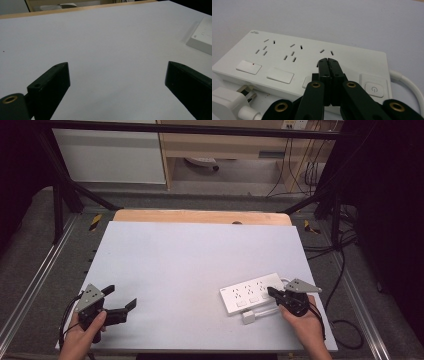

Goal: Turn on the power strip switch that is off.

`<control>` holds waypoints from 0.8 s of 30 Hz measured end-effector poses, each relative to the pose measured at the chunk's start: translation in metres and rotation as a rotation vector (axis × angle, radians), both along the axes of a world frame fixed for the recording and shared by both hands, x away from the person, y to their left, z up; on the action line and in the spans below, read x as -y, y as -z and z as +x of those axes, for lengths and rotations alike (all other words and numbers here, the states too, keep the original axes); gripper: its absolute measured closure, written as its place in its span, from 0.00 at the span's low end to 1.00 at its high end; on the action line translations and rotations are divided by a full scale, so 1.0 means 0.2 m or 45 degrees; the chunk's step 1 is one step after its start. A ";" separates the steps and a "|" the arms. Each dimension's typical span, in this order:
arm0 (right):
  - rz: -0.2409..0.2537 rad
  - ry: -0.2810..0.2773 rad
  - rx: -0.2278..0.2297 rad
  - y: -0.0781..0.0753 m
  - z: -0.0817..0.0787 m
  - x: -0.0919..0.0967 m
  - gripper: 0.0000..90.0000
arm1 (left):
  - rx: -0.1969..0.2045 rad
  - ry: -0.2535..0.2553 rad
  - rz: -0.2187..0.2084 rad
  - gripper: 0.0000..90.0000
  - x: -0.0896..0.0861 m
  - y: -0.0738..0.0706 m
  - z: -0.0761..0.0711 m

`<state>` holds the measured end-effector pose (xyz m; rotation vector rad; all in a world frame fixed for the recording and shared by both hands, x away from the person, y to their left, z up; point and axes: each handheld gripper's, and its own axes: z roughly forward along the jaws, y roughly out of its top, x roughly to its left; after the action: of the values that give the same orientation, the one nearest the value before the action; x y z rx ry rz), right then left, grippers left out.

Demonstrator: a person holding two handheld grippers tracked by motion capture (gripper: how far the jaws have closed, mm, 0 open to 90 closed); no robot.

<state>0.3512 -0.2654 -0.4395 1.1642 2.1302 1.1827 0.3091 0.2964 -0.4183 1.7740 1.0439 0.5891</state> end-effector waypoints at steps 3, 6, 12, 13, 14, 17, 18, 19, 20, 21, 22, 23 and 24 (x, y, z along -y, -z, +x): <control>0.009 -0.004 0.010 0.00 0.00 0.00 1.00 | 0.000 0.001 0.000 0.07 0.00 0.00 0.00; 0.020 -0.007 0.012 -0.01 0.00 0.00 0.99 | -0.001 0.001 0.000 0.07 0.00 0.00 0.00; 0.053 -0.021 0.023 -0.02 0.00 -0.02 0.95 | -0.001 0.000 0.001 0.07 0.00 0.00 0.00; 0.050 -0.025 0.029 -0.02 0.00 -0.02 0.95 | -0.001 0.000 0.001 0.07 0.00 0.00 0.00; 0.054 -0.024 0.028 -0.03 0.00 -0.02 0.95 | -0.001 0.000 0.001 0.07 0.00 0.00 0.00; 0.056 -0.026 0.031 -0.03 0.00 -0.03 0.94 | -0.001 0.001 -0.001 0.07 0.00 0.00 0.00; 0.056 -0.027 0.032 -0.03 0.00 -0.03 0.94 | 0.001 -0.001 0.004 0.07 0.00 0.00 0.00; 0.056 -0.027 0.035 -0.03 0.00 -0.03 0.93 | -0.001 0.001 0.002 0.07 0.00 0.00 0.00; 0.060 -0.028 0.036 -0.03 0.00 -0.03 0.92 | 0.000 -0.003 0.006 0.07 0.00 0.00 0.00; 0.062 -0.032 0.039 -0.03 0.00 -0.03 0.92 | 0.000 -0.003 0.007 0.07 0.00 0.00 0.00; 0.063 -0.033 0.041 -0.04 0.00 -0.04 0.91 | -0.001 -0.002 0.008 0.07 0.00 0.00 0.00; 0.060 -0.039 0.045 -0.04 0.00 -0.04 0.90 | -0.001 -0.002 0.009 0.07 0.00 0.00 0.00; 0.064 -0.040 0.044 -0.05 0.00 -0.05 0.90 | -0.001 -0.002 0.008 0.07 0.00 0.00 0.00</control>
<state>0.3507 -0.2555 -0.4304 1.1274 2.1119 1.2679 0.3090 0.2966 -0.4185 1.7790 1.0448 0.5930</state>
